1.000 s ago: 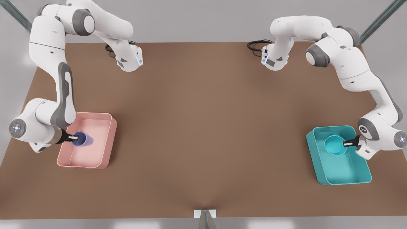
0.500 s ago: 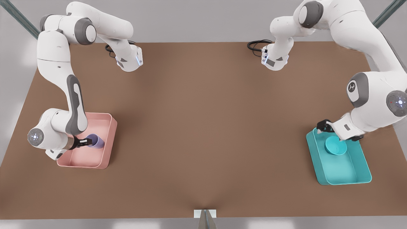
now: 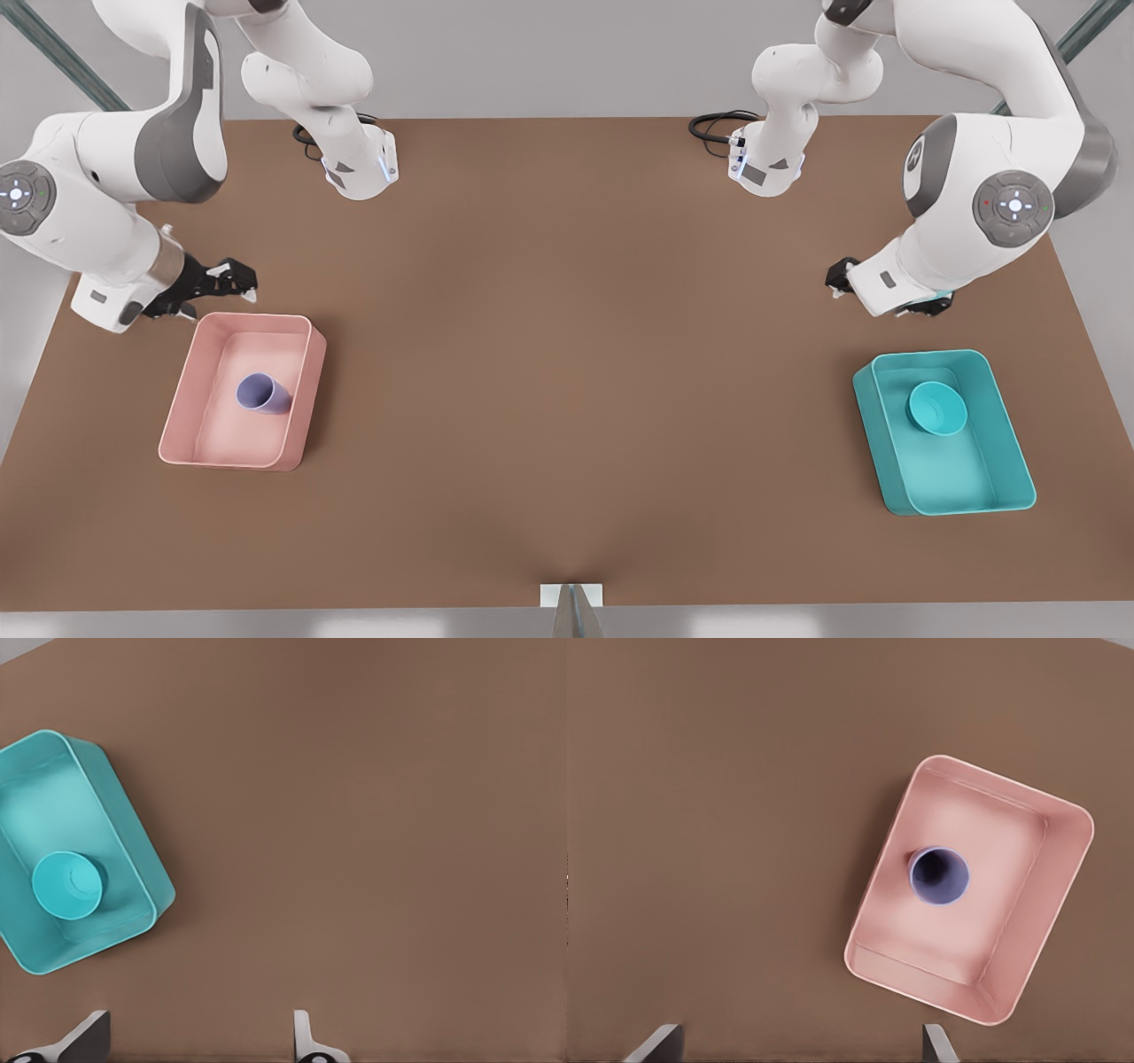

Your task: Put the bowls and cups in different boxes

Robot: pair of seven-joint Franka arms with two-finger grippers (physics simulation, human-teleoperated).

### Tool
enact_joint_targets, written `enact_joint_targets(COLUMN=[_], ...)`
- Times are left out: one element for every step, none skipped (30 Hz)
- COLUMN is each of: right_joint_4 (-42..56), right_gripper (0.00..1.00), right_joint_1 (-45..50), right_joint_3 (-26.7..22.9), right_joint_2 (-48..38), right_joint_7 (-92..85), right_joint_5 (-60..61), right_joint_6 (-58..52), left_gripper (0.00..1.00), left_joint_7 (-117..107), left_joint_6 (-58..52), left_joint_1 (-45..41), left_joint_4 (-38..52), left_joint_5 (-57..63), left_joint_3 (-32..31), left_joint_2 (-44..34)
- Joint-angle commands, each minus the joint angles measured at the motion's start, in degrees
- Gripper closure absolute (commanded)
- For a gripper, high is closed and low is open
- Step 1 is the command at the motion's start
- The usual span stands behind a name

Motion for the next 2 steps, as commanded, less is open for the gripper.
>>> enact_joint_targets(right_joint_4=[-0.1,-0.1], right_gripper=[0.00,0.00], right_joint_1=[-0.3,-0.3], right_joint_3=[0.0,0.0], right_joint_2=[-0.2,-0.2], right_joint_7=[11.8,11.8], right_joint_5=[0.0,0.0], right_joint_6=[-5.7,-5.7], left_gripper=[0.00,0.00], left_joint_7=[-7.5,-7.5], left_joint_6=[-1.6,-1.6], left_joint_1=[0.1,0.2], left_joint_4=[0.0,0.0], left_joint_5=[0.0,0.0], left_joint_3=[0.0,0.0], left_joint_2=[0.0,0.0])
